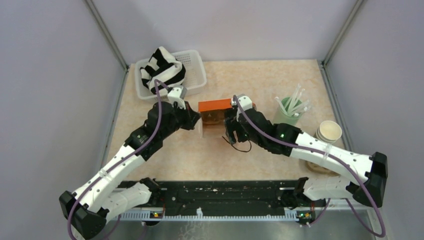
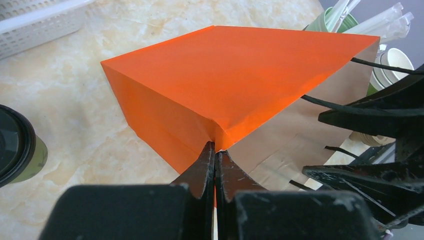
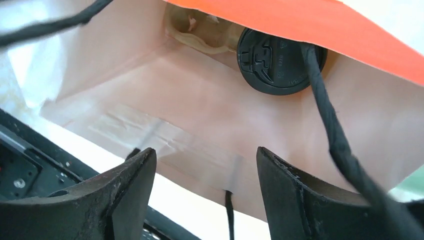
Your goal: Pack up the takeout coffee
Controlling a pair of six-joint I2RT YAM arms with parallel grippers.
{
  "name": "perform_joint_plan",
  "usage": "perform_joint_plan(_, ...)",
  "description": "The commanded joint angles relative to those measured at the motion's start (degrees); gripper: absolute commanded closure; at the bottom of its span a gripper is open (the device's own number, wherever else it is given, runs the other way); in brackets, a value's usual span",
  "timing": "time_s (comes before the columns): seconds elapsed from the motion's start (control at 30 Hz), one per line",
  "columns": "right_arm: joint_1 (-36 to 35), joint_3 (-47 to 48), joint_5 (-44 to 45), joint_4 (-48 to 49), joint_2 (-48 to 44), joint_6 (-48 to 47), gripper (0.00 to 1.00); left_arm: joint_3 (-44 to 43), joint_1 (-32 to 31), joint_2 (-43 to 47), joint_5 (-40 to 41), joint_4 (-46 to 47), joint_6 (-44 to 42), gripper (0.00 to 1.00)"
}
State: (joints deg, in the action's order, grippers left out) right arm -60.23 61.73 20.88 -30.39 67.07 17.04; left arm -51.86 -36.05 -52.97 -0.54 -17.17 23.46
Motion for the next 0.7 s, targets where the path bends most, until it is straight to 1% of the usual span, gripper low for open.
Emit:
perform_joint_plan(0.0, -0.5, 4.3, 4.4, -0.9, 3.1, 12.9, 0.27, -0.8, 0.1, 0.3, -2.4, 0.6, 2.4, 1.00)
perform_joint_plan(0.13, -0.4, 9.4, 9.2, -4.0, 5.5, 18.4, 0.25, -0.5, 0.1, 0.3, -4.1, 0.3, 2.9, 1.00)
perform_joint_plan(0.23, -0.4, 7.9, 10.1, -3.5, 4.0, 20.8, 0.24, -0.4, 0.1, 0.4, -4.5, 0.1, 3.0, 1.00)
perform_joint_plan(0.3, -0.4, 5.7, 12.4, -2.4, 3.4, 22.3, 0.20, -0.4, 0.1, 0.4, -5.0, 0.3, 3.2, 1.00)
perform_joint_plan(0.4, 0.2, 3.1, 14.6, 3.7, 4.7, 19.2, 0.15, -0.6, 0.1, 0.3, -6.0, 0.9, 3.8, 1.00)
perform_joint_plan(0.43, 0.6, 3.6, 15.6, 4.3, 6.1, 18.9, 0.13, -0.7, 0.1, 0.1, -6.3, 0.9, 3.9, 1.00)
perform_joint_plan(0.53, 2.0, 4.9, 19.9, 1.7, 9.1, 20.1, 0.09, -1.7, 0.1, -0.3, -7.2, 0.4, 3.7, 1.00)
perform_joint_plan(0.67, 4.0, 2.1, 19.8, 5.9, 9.5, 19.2, 0.07, -1.8, 0.1, -0.7, -8.9, 0.3, 3.8, 1.00)
